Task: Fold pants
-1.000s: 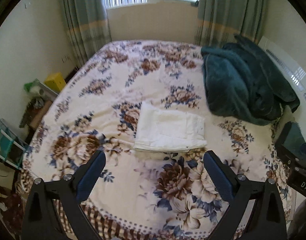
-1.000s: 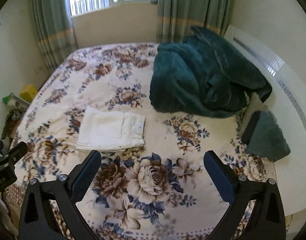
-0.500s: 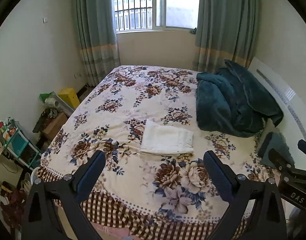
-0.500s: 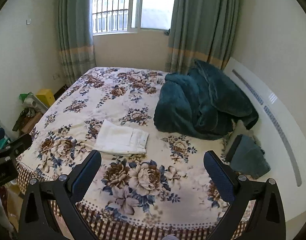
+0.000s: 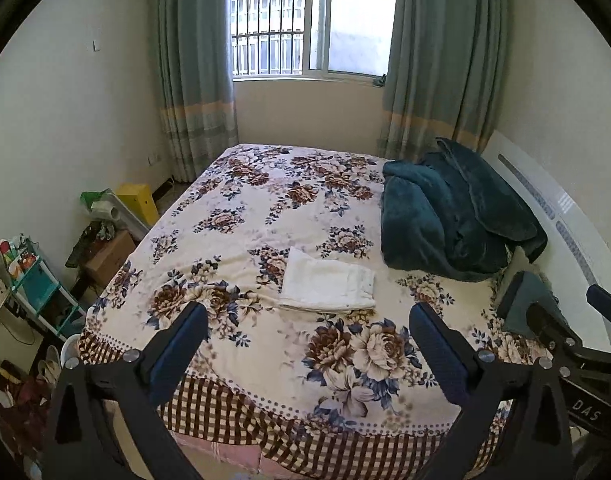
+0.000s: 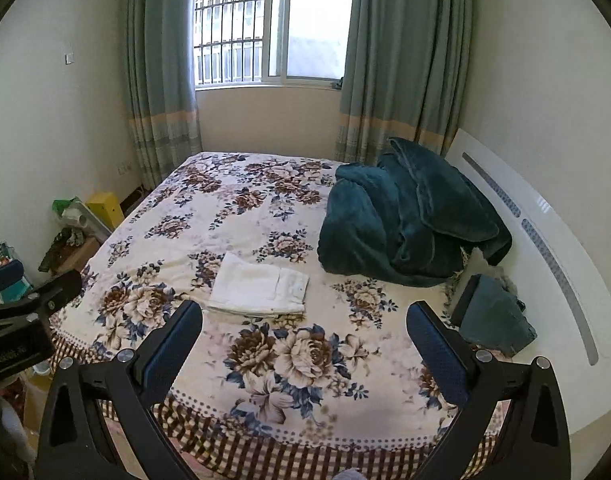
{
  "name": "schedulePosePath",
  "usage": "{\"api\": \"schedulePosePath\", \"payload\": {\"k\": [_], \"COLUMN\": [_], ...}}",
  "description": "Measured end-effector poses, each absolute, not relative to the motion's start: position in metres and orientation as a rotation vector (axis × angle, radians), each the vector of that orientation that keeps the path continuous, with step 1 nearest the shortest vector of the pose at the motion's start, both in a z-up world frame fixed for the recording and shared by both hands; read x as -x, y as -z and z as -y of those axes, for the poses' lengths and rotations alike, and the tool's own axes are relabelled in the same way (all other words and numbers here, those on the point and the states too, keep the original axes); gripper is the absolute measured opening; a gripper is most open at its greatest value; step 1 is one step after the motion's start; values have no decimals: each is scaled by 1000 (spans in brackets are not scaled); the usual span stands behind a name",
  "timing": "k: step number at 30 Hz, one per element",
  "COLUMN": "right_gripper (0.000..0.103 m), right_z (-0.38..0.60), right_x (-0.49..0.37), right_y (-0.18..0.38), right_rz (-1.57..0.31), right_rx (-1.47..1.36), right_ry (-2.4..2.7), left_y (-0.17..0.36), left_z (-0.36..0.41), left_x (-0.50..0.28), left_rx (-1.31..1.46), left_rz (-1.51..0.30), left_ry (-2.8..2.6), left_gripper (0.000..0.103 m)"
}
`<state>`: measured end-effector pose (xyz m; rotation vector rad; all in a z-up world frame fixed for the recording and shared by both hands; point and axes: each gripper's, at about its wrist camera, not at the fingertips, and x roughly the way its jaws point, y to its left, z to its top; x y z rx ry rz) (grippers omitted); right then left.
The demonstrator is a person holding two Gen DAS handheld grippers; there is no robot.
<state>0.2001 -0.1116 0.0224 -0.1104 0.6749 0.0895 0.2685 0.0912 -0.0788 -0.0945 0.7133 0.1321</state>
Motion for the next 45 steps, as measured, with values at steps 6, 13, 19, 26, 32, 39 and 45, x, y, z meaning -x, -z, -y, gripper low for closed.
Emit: {"api": "schedulePosePath", "payload": {"k": [6,13,19,26,32,39,45], "right_gripper": [103,103,103,103,103,103,103], "right_z": [108,106,103,100,101,104,104], "right_x": [-211,-215,-213,-211,-212,-213,-213], "right_y": [-22,-21,-22,-23,-23,-23,-22], "right_rz": [-683,-680,-684,-688,-695,-695,-697], "right_rx": [95,90,91,92,90,89,88], "right_ry": [-91,-97,-111,-118,-122,-123,-123], "left_y": [80,75,72,70,70,68,68], "left_z": [-96,-101,-105,-107,-109,-110,-111], "left_x": [-263,-258,-256,-252,-251,-251,-251], "left_rx": [92,79,75,75,75,72,73], "left_rz": [-721,-708,-690,-693,-691,-689,-689], "left_ry": [-143,-160,-171,-174,-176,-177,-180], "left_gripper": [103,103,103,103,103,103,103]}}
